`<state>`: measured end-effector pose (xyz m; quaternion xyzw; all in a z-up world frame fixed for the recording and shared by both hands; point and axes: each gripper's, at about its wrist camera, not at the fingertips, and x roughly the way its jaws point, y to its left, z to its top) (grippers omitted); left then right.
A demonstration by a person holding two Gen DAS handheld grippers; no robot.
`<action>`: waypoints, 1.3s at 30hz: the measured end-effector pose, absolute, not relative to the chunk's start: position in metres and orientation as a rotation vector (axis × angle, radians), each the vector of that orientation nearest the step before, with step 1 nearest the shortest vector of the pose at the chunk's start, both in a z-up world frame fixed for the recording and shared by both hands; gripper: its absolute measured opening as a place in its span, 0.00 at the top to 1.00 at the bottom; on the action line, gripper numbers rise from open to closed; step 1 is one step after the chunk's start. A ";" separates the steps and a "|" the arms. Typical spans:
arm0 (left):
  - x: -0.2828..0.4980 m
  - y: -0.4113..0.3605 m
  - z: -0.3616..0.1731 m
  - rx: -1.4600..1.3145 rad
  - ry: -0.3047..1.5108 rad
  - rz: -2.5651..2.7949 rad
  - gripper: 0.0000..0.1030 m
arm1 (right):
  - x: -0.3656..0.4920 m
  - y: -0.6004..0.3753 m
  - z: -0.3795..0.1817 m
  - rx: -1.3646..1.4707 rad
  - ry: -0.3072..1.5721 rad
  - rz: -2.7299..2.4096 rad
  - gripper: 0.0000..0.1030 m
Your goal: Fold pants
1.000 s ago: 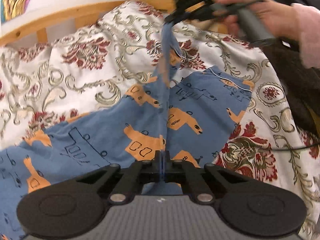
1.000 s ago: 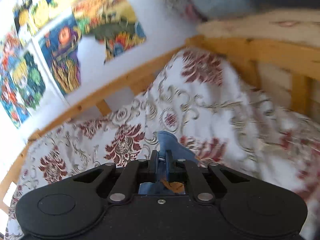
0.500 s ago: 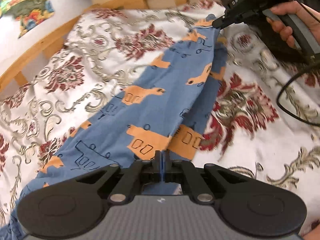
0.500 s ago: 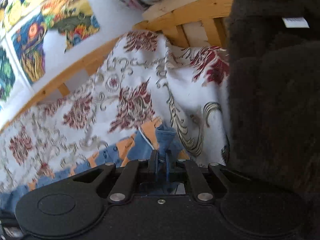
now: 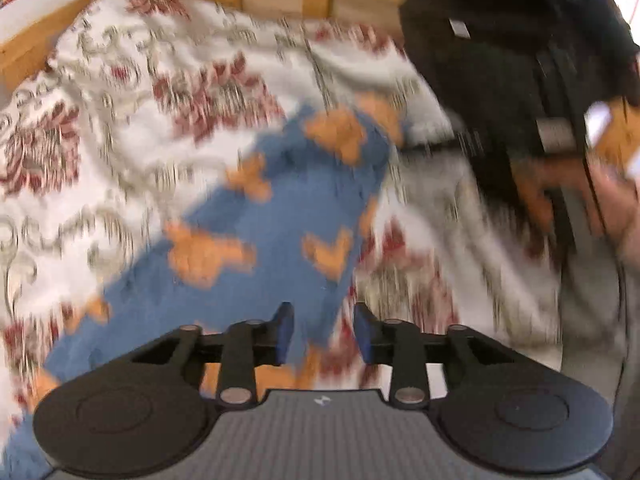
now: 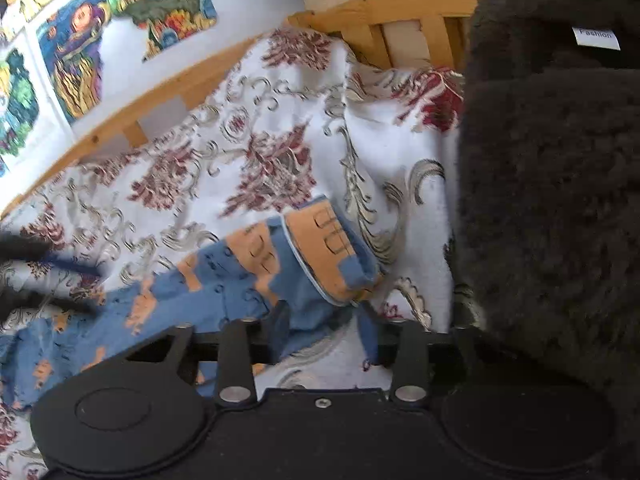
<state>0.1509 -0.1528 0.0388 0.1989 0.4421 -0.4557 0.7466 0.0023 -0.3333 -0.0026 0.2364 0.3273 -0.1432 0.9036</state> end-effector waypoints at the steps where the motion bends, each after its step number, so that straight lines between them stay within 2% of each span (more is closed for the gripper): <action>1: 0.160 -0.164 0.044 0.415 0.957 -0.990 0.46 | 0.002 -0.334 -0.001 0.483 0.663 -0.302 0.57; 2: 0.172 -0.178 0.048 0.391 0.946 -0.982 0.36 | 0.000 -0.334 0.001 0.472 0.648 -0.313 0.57; 3: 0.185 -0.193 0.051 0.361 0.938 -0.980 0.33 | -0.001 -0.334 0.002 0.460 0.636 -0.321 0.57; 9: 0.253 -0.288 0.043 0.265 0.992 -1.028 0.32 | 0.006 -0.337 -0.007 0.417 0.646 -0.349 0.60; 10: 0.263 -0.300 0.036 0.263 1.024 -1.040 0.31 | 0.007 -0.338 -0.008 0.423 0.647 -0.346 0.65; 12: 0.273 -0.318 0.022 0.259 1.108 -1.065 0.31 | 0.007 -0.341 -0.009 0.438 0.646 -0.337 0.88; 13: 0.275 -0.325 0.014 0.262 1.138 -1.064 0.34 | 0.006 -0.342 -0.008 0.439 0.648 -0.336 0.94; 15: 0.272 -0.333 0.002 0.274 1.175 -1.076 0.72 | 0.002 -0.342 -0.005 0.450 0.636 -0.303 0.95; 18: 0.259 -0.330 -0.004 0.301 1.150 -1.087 0.81 | -0.003 -0.335 0.005 0.364 0.654 -0.277 0.95; 22: 0.232 -0.315 0.006 0.389 1.011 -1.124 0.81 | -0.001 -0.331 0.002 0.302 0.763 -0.237 0.95; 25: 0.211 -0.309 0.011 0.506 0.946 -1.166 0.65 | 0.004 -0.324 -0.007 0.242 0.840 -0.198 0.95; 27: 0.205 -0.305 0.013 0.541 0.927 -1.194 0.30 | 0.005 -0.313 -0.009 0.171 0.865 -0.183 0.95; 28: 0.206 -0.303 0.016 0.524 0.930 -1.202 0.26 | 0.006 -0.309 -0.011 0.139 0.876 -0.175 0.95; 33: 0.246 -0.306 0.022 0.322 1.030 -1.177 0.27 | 0.008 -0.302 -0.017 0.082 0.907 -0.156 0.95; 36: 0.273 -0.320 0.006 0.273 1.191 -1.103 0.37 | 0.005 -0.301 -0.018 0.070 0.912 -0.150 0.94; 39: 0.284 -0.331 -0.006 0.218 1.292 -1.083 0.40 | 0.008 -0.300 -0.020 0.064 0.913 -0.148 0.94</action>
